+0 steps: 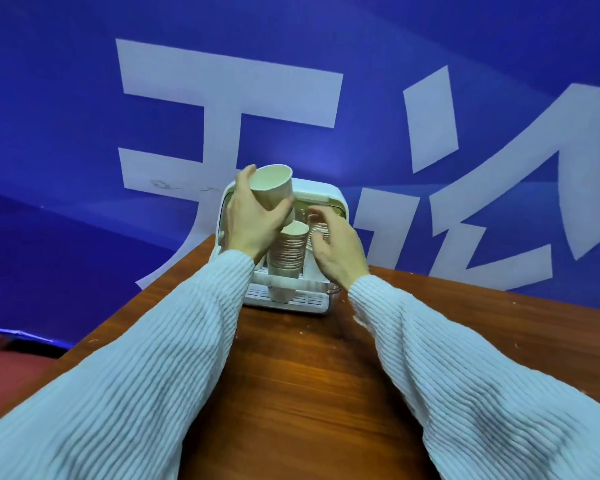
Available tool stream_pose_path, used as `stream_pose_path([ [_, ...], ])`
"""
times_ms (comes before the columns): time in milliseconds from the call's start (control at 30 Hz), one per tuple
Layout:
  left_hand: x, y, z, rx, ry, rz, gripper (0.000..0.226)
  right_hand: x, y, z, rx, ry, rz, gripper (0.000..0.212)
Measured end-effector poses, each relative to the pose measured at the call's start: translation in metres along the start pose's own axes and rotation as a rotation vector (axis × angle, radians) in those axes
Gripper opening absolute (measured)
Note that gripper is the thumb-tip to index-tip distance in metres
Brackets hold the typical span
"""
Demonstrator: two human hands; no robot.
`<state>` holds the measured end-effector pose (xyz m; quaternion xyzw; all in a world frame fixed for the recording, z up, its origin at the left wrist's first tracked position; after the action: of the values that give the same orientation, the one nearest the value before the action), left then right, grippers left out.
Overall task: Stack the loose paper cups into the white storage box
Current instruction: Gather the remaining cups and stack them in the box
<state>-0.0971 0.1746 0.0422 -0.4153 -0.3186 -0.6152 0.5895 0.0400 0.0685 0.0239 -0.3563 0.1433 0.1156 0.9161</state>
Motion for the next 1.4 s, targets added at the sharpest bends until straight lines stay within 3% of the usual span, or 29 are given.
stream_pose_path([
  [133, 0.003, 0.016, 0.007, -0.084, 0.061, 0.149, 0.082, 0.013, 0.001, -0.023, -0.012, 0.034, 0.008, 0.036],
  [333, -0.032, 0.032, -0.002, -0.307, -0.119, 0.339, 0.084, 0.033, 0.003, -0.037, -0.037, 0.068, -0.017, 0.036],
  [467, -0.041, 0.029, -0.003, -0.299, -0.144, 0.393, 0.07, 0.035, 0.008, -0.036, -0.027, 0.08, 0.02, 0.041],
  [600, -0.044, 0.028, -0.007, -0.244, -0.16, 0.41, 0.051, 0.026, 0.031, -0.036, -0.126, 0.121, 0.214, 0.064],
  [733, -0.055, 0.029, -0.01, -0.448, -0.156, 0.368, 0.074, 0.025, 0.044, -0.032, -0.06, 0.182, 0.273, 0.067],
  [833, -0.06, 0.026, -0.002, -0.41, -0.149, 0.403, 0.083, 0.026, 0.048, -0.019, -0.125, 0.195, 0.321, 0.069],
  [900, -0.058, 0.026, 0.0, -0.335, -0.138, 0.439, 0.082, 0.024, 0.046, -0.012, -0.091, 0.166, 0.263, 0.065],
  [1033, -0.062, 0.031, 0.01, -0.301, -0.175, 0.463, 0.085, 0.018, 0.023, 0.007, 0.177, 0.018, -0.035, 0.057],
  [1200, -0.064, 0.032, 0.009, -0.308, -0.211, 0.473, 0.116, 0.027, 0.014, 0.051, -0.136, -0.045, -0.393, 0.059],
  [1400, -0.064, 0.022, -0.013, -0.146, -0.051, 0.574, 0.096, 0.023, 0.002, 0.067, -0.102, -0.141, -0.524, 0.04],
])
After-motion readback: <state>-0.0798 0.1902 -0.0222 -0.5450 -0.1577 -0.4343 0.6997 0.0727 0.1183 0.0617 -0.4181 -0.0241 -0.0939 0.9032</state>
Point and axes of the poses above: each hand's wrist, its own z-axis towards the middle knuckle, its own y-axis out of the palm, x = y × z, the point moved 3 cm from there along z, towards the middle knuckle, and after that the axes turned 11 degrees about -y, right-handed, at the moved point
